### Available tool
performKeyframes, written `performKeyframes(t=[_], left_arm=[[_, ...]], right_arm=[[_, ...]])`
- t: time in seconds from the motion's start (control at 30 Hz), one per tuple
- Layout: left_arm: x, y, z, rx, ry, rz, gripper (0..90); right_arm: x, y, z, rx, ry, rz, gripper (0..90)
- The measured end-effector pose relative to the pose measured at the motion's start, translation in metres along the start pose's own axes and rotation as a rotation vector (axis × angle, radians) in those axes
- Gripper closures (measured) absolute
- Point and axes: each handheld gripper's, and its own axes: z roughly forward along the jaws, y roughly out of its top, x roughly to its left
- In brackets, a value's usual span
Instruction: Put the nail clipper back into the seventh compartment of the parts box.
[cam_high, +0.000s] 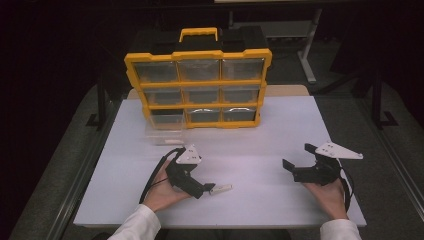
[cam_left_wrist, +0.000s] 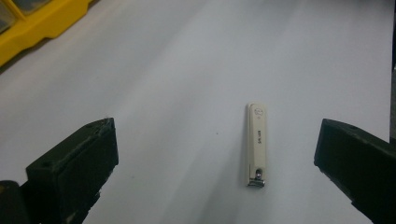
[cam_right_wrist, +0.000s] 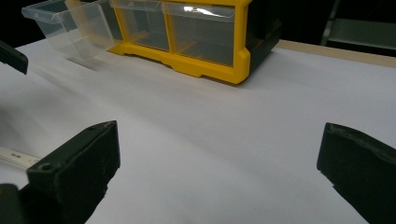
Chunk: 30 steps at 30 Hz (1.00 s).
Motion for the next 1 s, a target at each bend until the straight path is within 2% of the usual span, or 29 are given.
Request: performKeyframes(t=[0.2,0.5,0.6,0.67,0.83,0.87,0.93,1.0], left_arm=[[-0.005,0.001,0.009,0.038,-0.015,0.029,2.5],[-0.01,0.001,0.02,0.078,-0.047,0.021,6.4],[-0.011,0.001,0.021,0.07,-0.06,0.009,14.4],[-0.011,0.0,0.023,0.082,-0.061,0.001,14.4],[-0.012,-0.001,0.025,0.109,-0.062,0.008,16.5],[-0.013,-0.002,0.026,0.106,-0.07,0.005,20.2],[-0.013,-0.002,0.026,0.106,-0.07,0.005,21.9],[-0.015,-0.004,0.028,0.111,-0.065,0.024,26.2]], right_arm=[[0.0,0.0,0.0,0.004,-0.003,-0.003,0.0],[0.0,0.0,-0.001,0.006,-0.006,-0.007,0.0],[0.0,0.0,-0.001,0.006,-0.005,-0.007,0.0],[-0.001,0.0,-0.001,0.009,-0.006,-0.007,0.0],[-0.002,-0.001,-0.001,0.01,-0.008,-0.004,0.0],[-0.002,-0.001,-0.001,0.008,-0.009,-0.003,0.0],[-0.002,-0.001,-0.001,0.008,-0.01,-0.003,0.0],[-0.002,-0.001,-0.001,0.009,-0.009,-0.007,0.0]])
